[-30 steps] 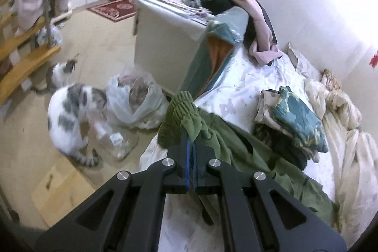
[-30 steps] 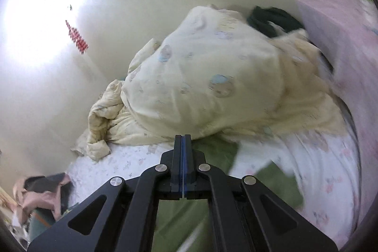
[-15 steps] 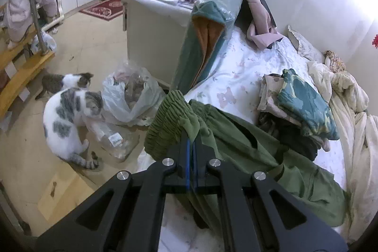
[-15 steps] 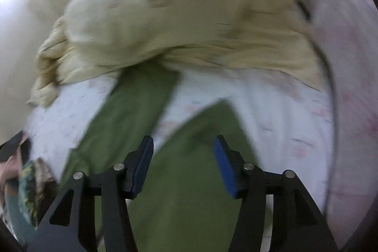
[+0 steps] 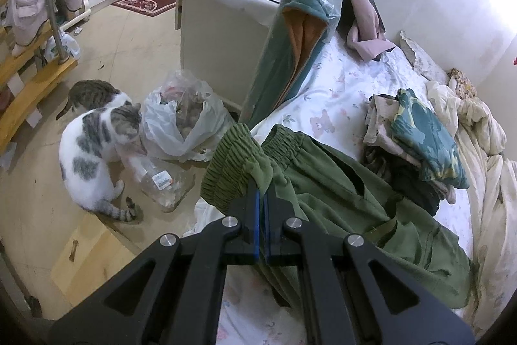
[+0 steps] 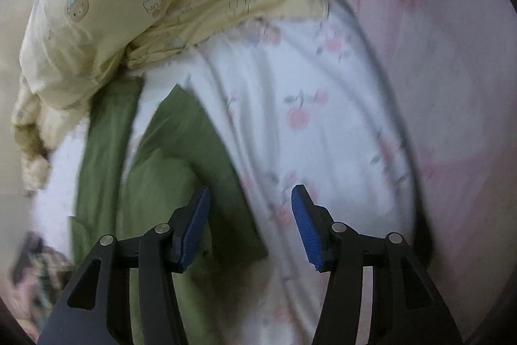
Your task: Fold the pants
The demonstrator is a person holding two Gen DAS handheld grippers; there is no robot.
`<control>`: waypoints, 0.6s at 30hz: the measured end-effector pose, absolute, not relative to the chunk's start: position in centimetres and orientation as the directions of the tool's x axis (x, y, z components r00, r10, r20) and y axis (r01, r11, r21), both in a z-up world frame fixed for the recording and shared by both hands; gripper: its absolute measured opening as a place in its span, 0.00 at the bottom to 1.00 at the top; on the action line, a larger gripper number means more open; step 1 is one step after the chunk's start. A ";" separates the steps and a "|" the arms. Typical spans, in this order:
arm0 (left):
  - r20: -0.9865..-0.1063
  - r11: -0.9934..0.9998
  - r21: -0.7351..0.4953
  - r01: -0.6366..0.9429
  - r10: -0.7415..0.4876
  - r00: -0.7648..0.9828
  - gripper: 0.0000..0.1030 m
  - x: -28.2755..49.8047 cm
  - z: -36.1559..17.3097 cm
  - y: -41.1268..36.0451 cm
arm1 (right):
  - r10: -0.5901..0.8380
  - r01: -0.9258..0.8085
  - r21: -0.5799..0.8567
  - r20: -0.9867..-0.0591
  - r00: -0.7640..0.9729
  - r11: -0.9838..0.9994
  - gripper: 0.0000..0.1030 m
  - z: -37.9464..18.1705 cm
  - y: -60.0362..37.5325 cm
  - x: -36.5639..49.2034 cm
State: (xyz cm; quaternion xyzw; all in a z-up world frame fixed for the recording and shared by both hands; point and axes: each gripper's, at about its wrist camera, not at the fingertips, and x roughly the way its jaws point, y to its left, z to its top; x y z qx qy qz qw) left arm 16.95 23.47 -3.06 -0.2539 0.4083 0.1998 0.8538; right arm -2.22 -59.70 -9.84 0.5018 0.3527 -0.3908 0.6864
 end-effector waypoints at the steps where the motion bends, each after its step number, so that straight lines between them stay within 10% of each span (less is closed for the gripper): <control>1: -0.798 0.793 -0.268 -0.547 0.136 0.587 0.00 17.0 -3.0 23.3 | -0.175 0.884 0.433 -0.870 0.461 0.177 0.53 -9.9 -59.6 -2.4; 18: -0.800 0.792 -0.251 -0.556 0.153 0.580 0.00 16.8 -3.4 22.9 | -0.058 0.802 0.582 -0.803 0.593 0.132 0.54 -11.5 -55.4 -1.6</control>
